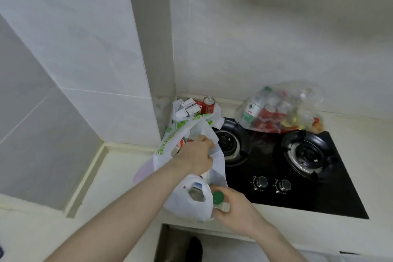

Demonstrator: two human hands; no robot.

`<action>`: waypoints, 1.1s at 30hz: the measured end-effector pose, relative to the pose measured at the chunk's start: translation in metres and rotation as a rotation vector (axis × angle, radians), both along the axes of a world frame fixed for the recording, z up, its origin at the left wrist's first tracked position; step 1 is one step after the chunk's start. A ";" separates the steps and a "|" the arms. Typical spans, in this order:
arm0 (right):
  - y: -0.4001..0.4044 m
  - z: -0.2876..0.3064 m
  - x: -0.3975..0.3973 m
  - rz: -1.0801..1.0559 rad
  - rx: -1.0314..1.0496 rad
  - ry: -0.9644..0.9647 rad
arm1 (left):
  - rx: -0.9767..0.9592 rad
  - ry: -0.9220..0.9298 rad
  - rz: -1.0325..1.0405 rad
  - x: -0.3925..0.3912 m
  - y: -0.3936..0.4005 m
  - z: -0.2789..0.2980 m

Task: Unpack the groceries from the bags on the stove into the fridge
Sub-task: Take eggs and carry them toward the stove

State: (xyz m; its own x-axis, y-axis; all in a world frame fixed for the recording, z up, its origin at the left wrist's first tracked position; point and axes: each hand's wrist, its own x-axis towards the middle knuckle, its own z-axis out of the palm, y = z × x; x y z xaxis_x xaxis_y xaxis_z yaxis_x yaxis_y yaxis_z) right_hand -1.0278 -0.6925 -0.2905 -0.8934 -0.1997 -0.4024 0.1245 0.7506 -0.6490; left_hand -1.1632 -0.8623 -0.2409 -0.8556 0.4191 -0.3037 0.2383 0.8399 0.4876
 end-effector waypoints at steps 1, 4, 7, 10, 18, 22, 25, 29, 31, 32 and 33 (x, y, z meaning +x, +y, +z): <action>0.001 -0.005 -0.001 0.007 -0.007 -0.011 | -0.084 -0.070 -0.035 -0.009 0.005 -0.008; 0.003 -0.015 -0.005 0.003 -0.015 -0.035 | -0.299 -0.169 -0.152 -0.024 0.016 -0.021; 0.006 -0.019 -0.006 -0.015 -0.034 -0.065 | -0.344 -0.166 -0.161 -0.031 0.024 -0.031; 0.015 -0.020 -0.005 0.030 -0.054 -0.110 | -0.316 -0.103 -0.143 -0.033 0.028 -0.038; 0.048 -0.058 -0.008 -0.040 0.100 -0.147 | -0.208 -0.036 -0.462 -0.008 0.048 -0.055; 0.036 -0.077 -0.019 -0.066 0.149 -0.087 | -0.376 -0.164 -0.528 -0.008 0.055 -0.067; 0.028 -0.090 -0.025 -0.127 0.170 -0.066 | -0.426 -0.222 -0.545 -0.010 0.060 -0.083; 0.024 -0.104 -0.029 -0.164 0.192 -0.071 | -0.432 -0.331 -0.538 -0.014 0.068 -0.099; 0.024 -0.109 -0.028 -0.177 0.185 -0.081 | -0.427 -0.389 -0.539 -0.016 0.071 -0.105; 0.025 -0.112 -0.028 -0.189 0.176 -0.082 | -0.419 -0.399 -0.534 -0.016 0.072 -0.107; 0.027 -0.114 -0.027 -0.202 0.166 -0.088 | -0.412 -0.398 -0.530 -0.017 0.073 -0.110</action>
